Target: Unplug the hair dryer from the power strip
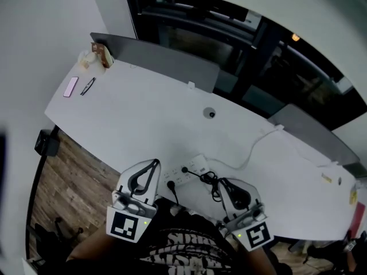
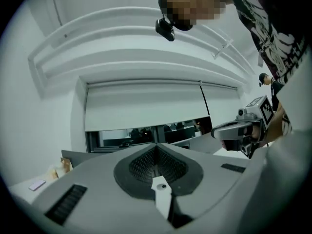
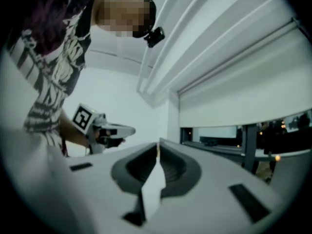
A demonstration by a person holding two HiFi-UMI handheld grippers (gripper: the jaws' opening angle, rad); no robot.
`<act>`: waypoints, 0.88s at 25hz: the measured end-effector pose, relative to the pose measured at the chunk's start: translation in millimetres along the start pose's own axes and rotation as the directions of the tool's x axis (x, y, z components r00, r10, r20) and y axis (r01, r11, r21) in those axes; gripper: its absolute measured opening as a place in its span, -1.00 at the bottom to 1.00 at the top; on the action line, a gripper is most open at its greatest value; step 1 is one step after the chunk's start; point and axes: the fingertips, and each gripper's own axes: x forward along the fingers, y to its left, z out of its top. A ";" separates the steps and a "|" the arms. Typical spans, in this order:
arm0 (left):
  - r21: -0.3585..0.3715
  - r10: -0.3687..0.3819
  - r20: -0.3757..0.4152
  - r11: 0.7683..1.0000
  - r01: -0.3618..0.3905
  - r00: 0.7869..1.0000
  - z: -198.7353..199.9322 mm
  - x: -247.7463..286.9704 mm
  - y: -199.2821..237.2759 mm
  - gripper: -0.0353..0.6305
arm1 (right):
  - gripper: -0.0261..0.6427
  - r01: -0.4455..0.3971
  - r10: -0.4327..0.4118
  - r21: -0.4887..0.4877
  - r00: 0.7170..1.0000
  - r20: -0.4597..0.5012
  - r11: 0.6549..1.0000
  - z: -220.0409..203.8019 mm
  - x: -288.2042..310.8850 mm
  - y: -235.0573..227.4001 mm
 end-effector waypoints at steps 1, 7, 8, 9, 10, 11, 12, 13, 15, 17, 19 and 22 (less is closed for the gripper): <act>0.006 0.012 0.017 1.000 -0.012 1.000 8.6 -2.0 -1.5 -0.81 | -0.80 -0.001 0.001 0.011 1.000 0.032 1.000 12.7 1.1 -1.2; 0.036 0.041 0.041 0.998 -0.042 0.998 32.8 -10.2 -7.1 -0.81 | -0.80 -0.026 0.025 0.013 0.995 0.095 1.000 47.7 3.4 -12.7; 0.037 0.050 0.050 0.998 -0.052 0.998 37.1 -11.9 -6.5 -0.81 | -0.80 -0.032 0.030 0.016 0.995 0.099 0.999 50.4 3.3 -14.8; 0.038 0.058 0.062 0.997 -0.060 0.996 41.2 -13.7 -6.3 -0.81 | -0.80 -0.038 0.036 0.019 0.994 0.104 0.999 52.8 2.8 -16.3; 0.039 0.064 0.071 0.997 -0.067 0.995 44.1 -15.4 -6.6 -0.81 | -0.80 -0.043 0.040 0.022 0.993 0.108 0.999 54.9 2.1 -17.0; 0.040 0.071 0.075 0.996 -0.074 0.995 45.7 -17.0 -7.0 -0.81 | -0.80 -0.047 0.044 0.022 0.993 0.111 0.999 56.8 1.6 -17.1; 0.038 0.076 0.078 0.996 -0.079 0.994 46.8 -18.4 -7.3 -0.81 | -0.80 -0.050 0.047 0.021 0.992 0.114 0.999 58.8 1.4 -16.7; 0.035 0.081 0.082 0.996 -0.084 0.993 47.9 -19.4 -7.6 -0.81 | -0.80 -0.053 0.051 0.018 0.992 0.116 0.998 60.9 1.6 -15.9; 0.030 0.086 0.092 0.996 -0.089 0.992 50.8 -21.1 -9.1 -0.81 | -0.80 -0.062 0.060 0.012 0.991 0.120 0.998 65.3 2.5 -13.9; 0.033 0.086 0.093 0.995 -0.089 0.992 52.5 -22.1 -12.1 -0.81 | -0.80 -0.072 0.071 0.006 0.990 0.125 0.997 69.5 3.3 -12.5; 0.031 0.086 0.090 0.996 -0.089 0.992 53.1 -22.6 -15.3 -0.81 | -0.80 -0.081 0.081 -0.001 0.989 0.128 0.997 72.7 3.3 -12.0; 0.020 0.088 0.087 0.996 -0.090 0.992 53.6 -23.4 -18.9 -0.81 | -0.80 -0.092 0.091 -0.005 0.987 0.131 0.996 75.2 3.7 -11.1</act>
